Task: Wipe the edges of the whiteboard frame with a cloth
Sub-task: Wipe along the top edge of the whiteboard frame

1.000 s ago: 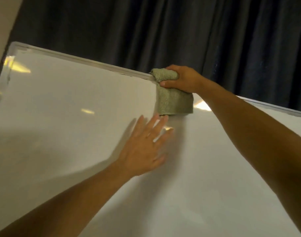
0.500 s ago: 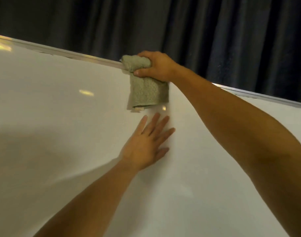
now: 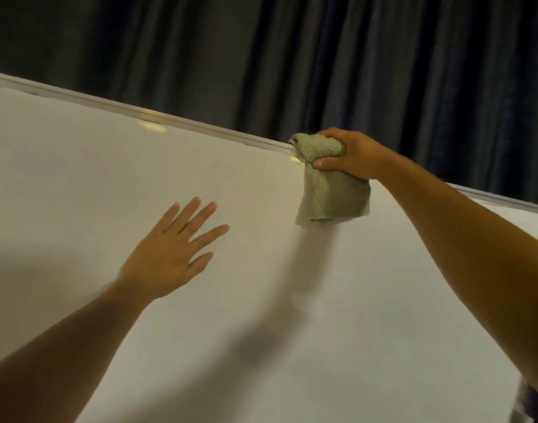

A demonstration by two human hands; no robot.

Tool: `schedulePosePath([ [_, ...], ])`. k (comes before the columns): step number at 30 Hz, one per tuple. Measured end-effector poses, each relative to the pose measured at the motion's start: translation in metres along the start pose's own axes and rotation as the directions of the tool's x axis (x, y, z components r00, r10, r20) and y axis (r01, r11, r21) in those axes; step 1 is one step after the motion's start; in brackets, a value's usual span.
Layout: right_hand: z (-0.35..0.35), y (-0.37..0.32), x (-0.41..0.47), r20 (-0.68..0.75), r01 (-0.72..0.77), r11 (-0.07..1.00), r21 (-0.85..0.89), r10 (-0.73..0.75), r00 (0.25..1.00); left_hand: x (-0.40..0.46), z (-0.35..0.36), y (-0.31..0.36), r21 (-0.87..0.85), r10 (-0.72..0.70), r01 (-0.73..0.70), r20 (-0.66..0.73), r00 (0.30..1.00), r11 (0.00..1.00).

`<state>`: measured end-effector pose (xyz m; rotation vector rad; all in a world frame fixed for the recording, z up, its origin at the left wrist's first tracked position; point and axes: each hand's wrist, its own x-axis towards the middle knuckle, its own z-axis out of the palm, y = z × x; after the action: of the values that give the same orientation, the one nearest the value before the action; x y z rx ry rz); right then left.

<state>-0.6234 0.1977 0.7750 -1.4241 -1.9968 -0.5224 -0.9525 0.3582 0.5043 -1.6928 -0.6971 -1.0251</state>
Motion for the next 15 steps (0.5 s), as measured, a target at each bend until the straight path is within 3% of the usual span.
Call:
schedulePosePath([
  [4,-0.027,0.040,-0.032,-0.017,-0.111,0.994,0.008,0.111,0.994,0.002,-0.007,0.021,-0.004,-0.069,0.069,0.007,0.998,0.998],
  [8,-0.035,0.043,-0.042,-0.038,-0.138,0.990,-0.007,0.138,0.990,0.042,-0.029,0.109,-0.096,-0.390,0.385,-0.040,0.920,0.918],
  [12,-0.041,0.038,-0.045,-0.039,-0.123,0.981,-0.151,0.118,0.992,0.133,-0.053,0.232,-0.337,-0.249,0.182,-0.167,0.954,0.924],
  [15,-0.044,0.041,-0.047,-0.026,-0.099,0.980,-0.171,0.096,0.995,0.154,-0.050,0.282,-0.371,-0.316,0.289,-0.014,0.949,0.882],
])
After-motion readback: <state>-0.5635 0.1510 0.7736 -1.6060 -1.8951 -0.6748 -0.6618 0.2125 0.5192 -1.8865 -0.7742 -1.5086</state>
